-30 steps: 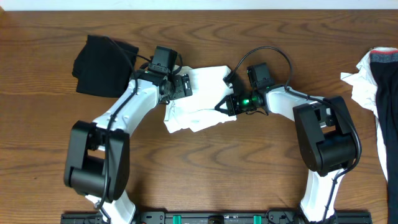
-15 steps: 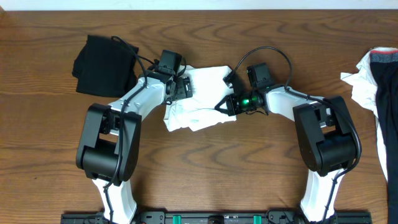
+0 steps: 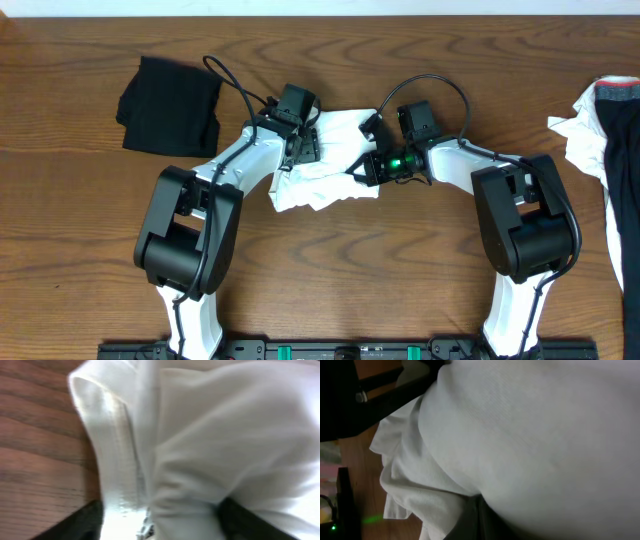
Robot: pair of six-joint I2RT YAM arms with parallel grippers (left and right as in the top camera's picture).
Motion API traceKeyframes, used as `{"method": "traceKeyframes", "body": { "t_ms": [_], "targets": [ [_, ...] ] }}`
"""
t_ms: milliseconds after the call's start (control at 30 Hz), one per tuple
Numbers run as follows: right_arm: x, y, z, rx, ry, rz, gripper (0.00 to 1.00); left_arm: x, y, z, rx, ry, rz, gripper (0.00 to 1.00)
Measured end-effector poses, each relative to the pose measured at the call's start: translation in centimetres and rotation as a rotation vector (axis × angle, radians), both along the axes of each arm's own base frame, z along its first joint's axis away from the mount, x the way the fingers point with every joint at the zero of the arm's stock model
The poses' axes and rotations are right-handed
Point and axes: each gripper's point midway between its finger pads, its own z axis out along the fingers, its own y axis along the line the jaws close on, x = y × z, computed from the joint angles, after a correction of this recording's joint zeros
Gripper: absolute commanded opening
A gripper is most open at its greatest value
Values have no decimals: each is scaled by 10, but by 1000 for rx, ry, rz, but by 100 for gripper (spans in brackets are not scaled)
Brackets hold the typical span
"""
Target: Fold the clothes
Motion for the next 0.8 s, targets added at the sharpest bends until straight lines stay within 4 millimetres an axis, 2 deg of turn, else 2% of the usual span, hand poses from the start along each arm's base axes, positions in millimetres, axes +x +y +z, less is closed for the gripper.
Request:
{"method": "traceKeyframes", "body": {
  "t_ms": [267, 400, 467, 500, 533, 667, 733, 800],
  "targets": [
    [0, 0, 0, 0, -1, 0, 1, -6, -5, 0, 16, 17, -19, 27],
    [0, 0, 0, 0, -1, 0, 1, -6, -5, 0, 18, 18, -24, 19],
    [0, 0, 0, 0, -1, 0, 1, -6, -5, 0, 19, 18, -27, 19],
    [0, 0, 0, 0, -1, 0, 1, -6, -5, 0, 19, 18, -28, 22],
    [0, 0, 0, 0, -1, 0, 1, -6, -5, 0, 20, 18, -30, 35],
    [0, 0, 0, 0, -1, 0, 1, -7, 5, 0, 51, 27, -32, 70],
    [0, 0, 0, 0, -1, 0, 1, -8, 14, 1, 59, 38, -12, 80],
    [0, 0, 0, 0, -1, 0, 1, -9, 20, 0, 55, 54, 7, 84]
  ]
}}
